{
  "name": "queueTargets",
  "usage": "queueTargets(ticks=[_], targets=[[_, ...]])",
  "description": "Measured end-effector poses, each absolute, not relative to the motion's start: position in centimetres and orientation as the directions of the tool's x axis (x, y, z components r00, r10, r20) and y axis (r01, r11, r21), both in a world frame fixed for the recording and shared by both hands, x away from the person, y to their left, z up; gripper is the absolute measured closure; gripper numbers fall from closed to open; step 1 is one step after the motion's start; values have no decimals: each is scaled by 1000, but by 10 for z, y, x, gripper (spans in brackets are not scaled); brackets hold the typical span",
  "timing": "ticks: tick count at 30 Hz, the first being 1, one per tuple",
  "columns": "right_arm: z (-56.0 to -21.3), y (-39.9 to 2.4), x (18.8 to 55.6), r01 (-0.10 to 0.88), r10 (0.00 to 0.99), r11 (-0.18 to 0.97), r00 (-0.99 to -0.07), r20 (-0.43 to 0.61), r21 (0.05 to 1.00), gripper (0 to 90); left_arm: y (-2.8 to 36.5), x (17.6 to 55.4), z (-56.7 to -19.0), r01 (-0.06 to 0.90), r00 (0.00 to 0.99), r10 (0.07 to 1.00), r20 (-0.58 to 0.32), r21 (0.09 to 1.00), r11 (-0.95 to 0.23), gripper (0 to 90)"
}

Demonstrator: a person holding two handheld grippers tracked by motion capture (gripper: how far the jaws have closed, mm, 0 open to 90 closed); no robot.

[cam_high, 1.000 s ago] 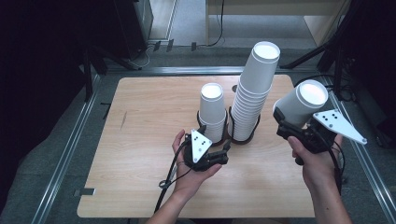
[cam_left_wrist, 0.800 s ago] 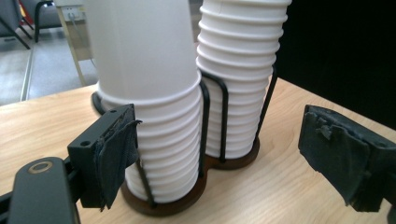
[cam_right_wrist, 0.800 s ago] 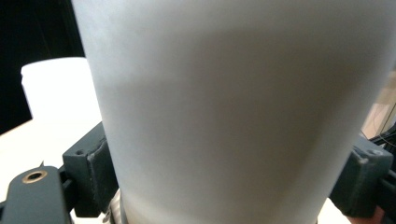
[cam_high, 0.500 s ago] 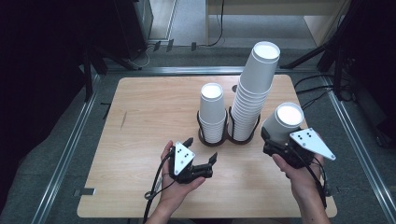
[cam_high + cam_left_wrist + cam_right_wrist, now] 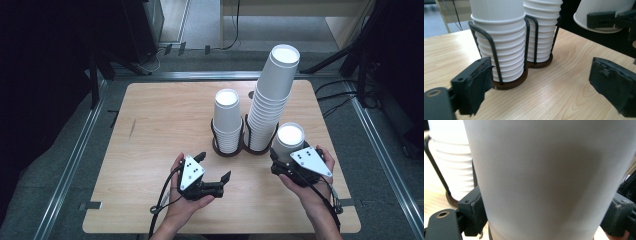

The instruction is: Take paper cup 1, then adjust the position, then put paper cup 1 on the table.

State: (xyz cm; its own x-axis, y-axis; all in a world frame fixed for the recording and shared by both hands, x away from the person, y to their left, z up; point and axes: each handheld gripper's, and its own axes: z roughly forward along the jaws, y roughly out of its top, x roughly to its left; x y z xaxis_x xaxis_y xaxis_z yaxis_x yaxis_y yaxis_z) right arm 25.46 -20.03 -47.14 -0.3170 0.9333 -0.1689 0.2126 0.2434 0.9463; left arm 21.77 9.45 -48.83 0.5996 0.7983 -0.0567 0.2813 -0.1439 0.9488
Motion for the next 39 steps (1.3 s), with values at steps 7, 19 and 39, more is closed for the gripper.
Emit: queueTargets(ticks=[7,19,39], targets=[[-485,-182,252,178,885,415,-305,-351,892,132,98,219,-488,294,602,794,-85,948,-122,32],[-502,-167,244,123,789,592,-291,-542,796,130,84,220,-483,284,664,743,-84,948,-146,25],[-517,-150,239,30,669,716,-313,-674,697,127,76,219,-485,295,700,708,-88,939,-175,26]])
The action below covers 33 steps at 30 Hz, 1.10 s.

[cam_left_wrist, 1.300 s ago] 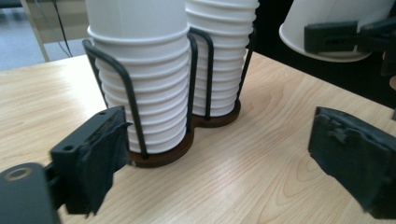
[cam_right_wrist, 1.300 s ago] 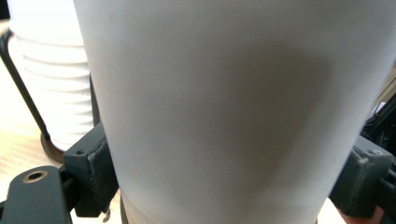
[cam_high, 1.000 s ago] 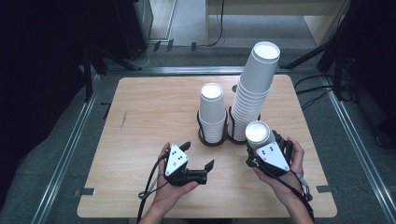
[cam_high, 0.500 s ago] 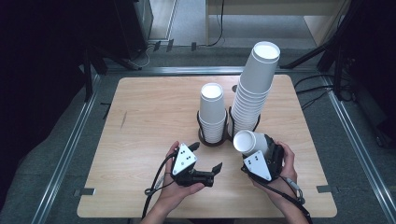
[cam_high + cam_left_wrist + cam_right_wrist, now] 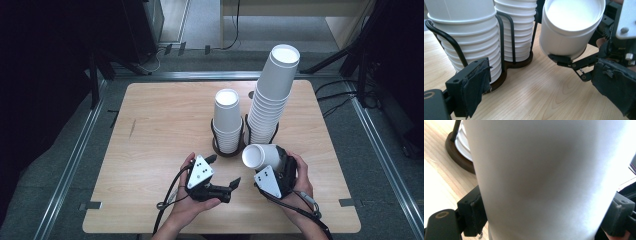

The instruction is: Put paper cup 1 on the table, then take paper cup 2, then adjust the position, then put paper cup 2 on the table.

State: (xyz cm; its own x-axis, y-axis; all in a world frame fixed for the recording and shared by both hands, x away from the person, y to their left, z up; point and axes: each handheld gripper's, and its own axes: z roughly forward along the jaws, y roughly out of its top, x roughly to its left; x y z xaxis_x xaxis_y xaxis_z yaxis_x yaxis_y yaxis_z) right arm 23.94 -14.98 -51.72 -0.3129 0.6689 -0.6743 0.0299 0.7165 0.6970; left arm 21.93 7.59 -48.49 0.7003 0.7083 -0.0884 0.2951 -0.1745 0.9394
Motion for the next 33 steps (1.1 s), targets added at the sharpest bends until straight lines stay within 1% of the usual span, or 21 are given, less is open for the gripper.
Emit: queueTargets(ticks=[13,17,28,30,33], targets=[[-519,-146,237,-2,634,741,-327,-700,672,127,73,218,-484,295,716,692,-92,938,-181,27],[-520,-145,236,-10,625,747,-330,-708,665,126,73,217,-483,287,725,683,-88,940,-183,47],[-523,-140,234,-28,604,759,-341,-720,650,126,72,215,-481,282,738,670,-84,940,-192,53],[-524,-139,234,-43,584,774,-337,-738,632,126,70,214,-480,278,744,664,-82,940,-196,56],[-524,-139,234,-49,578,776,-341,-741,628,126,70,214,-480,277,749,657,-83,940,-198,56]])
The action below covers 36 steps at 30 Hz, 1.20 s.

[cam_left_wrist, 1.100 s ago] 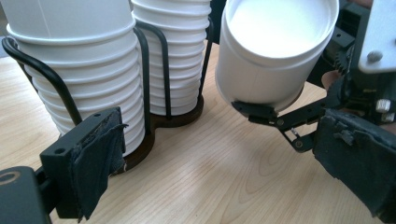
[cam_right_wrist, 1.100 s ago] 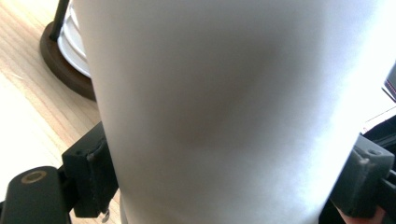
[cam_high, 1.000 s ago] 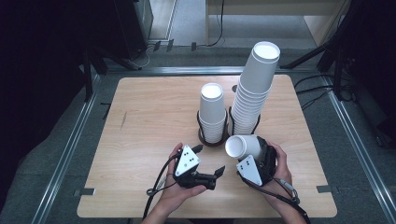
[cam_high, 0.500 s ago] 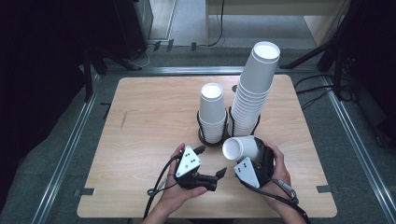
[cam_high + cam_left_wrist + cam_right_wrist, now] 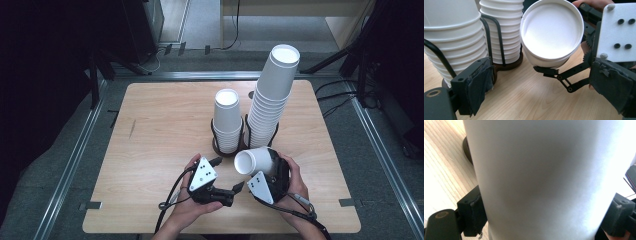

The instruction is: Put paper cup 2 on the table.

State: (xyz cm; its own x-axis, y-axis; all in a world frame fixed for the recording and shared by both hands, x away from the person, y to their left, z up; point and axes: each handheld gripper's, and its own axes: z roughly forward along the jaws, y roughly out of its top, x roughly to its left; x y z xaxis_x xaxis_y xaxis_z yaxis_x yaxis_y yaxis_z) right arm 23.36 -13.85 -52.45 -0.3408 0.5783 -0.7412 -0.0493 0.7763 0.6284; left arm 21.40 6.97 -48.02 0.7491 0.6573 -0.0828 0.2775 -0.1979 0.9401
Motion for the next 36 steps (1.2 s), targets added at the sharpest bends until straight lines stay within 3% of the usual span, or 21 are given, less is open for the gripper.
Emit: queueTargets(ticks=[13,36], targets=[[-522,-133,231,-78,568,779,-331,-753,622,135,71,213,-480,289,752,653,-95,937,-196,56],[-522,-132,225,-143,555,750,-394,-732,646,136,71,214,-482,267,778,627,-52,930,-254,63]])
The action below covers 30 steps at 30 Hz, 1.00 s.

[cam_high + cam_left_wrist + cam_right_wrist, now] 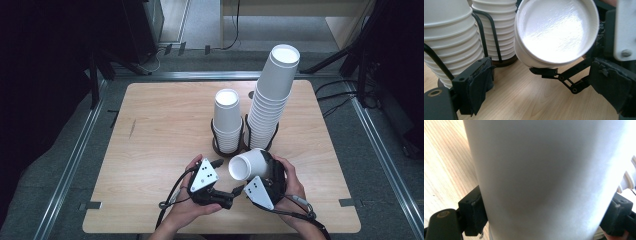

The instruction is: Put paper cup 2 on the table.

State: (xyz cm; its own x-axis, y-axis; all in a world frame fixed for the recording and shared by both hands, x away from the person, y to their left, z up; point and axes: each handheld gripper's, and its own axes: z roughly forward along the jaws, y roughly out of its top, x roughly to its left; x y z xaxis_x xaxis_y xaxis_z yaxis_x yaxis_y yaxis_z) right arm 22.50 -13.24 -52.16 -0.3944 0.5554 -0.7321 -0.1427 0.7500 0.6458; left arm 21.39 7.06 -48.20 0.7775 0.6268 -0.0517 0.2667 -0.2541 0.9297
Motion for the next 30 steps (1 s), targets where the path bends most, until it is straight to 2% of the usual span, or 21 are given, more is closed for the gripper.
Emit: queueTargets(ticks=[5,30], targets=[[-520,-132,223,-165,555,730,-424,-716,664,136,70,212,-481,253,773,633,-37,933,-255,128],[-514,-126,217,-146,566,628,-588,-578,764,137,70,202,-476,153,803,596,16,960,-233,132]])
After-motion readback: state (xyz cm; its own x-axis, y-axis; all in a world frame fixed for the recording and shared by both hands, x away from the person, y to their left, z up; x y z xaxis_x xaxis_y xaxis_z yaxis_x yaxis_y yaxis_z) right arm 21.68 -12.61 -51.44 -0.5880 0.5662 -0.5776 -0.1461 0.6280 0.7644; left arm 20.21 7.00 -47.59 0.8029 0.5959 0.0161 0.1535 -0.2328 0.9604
